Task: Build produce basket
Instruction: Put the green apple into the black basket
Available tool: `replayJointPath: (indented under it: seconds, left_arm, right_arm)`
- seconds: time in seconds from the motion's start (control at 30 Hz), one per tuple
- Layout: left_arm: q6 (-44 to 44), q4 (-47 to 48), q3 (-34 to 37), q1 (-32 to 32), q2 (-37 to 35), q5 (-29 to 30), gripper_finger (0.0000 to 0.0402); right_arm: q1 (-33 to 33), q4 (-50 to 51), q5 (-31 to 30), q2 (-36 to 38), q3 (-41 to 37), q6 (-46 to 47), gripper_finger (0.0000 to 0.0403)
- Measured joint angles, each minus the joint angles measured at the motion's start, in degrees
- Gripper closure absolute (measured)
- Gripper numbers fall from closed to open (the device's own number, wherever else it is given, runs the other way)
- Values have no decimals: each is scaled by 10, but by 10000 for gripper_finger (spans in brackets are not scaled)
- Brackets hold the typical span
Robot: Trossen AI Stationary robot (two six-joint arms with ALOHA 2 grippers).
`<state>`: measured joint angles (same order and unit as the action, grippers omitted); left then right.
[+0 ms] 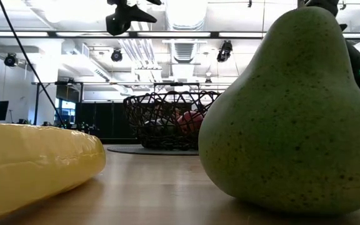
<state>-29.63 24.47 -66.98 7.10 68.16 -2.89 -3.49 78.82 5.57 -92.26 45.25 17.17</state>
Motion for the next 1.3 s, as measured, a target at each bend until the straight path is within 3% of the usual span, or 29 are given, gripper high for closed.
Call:
replayJointPath:
  seconds: [0.17, 0.43, 0.63, 0.77, 0.9, 1.03, 1.13, 1.3]
  left_arm:
    - [0, 0, 0, -1, 0, 0, 230]
    - [14, -8, 0, -1, 0, -1, 230]
    - [104, -61, 0, -7, 0, -1, 230]
    - [243, -111, 0, -18, 0, -32, 230]
    - [323, -179, 0, -25, 6, -41, 230]
    - [397, -186, -23, -27, 19, -42, 230]
    - [410, -167, -42, -28, 29, -44, 228]
    - [474, -91, -79, -40, 32, -43, 197]
  right_arm:
    - [0, -3, 0, 42, 23, -4, 119]
    - [12, -75, 110, 193, 95, 43, 120]
    - [49, -364, 168, 310, 81, 158, 119]
    - [79, -612, 169, 350, 31, 236, 121]
    - [104, -853, 169, 346, -27, 303, 118]
    - [127, -1018, 169, 305, -55, 371, 117]
    - [141, -1075, 168, 268, -55, 424, 117]
    - [156, -1079, 172, 225, -43, 481, 116]
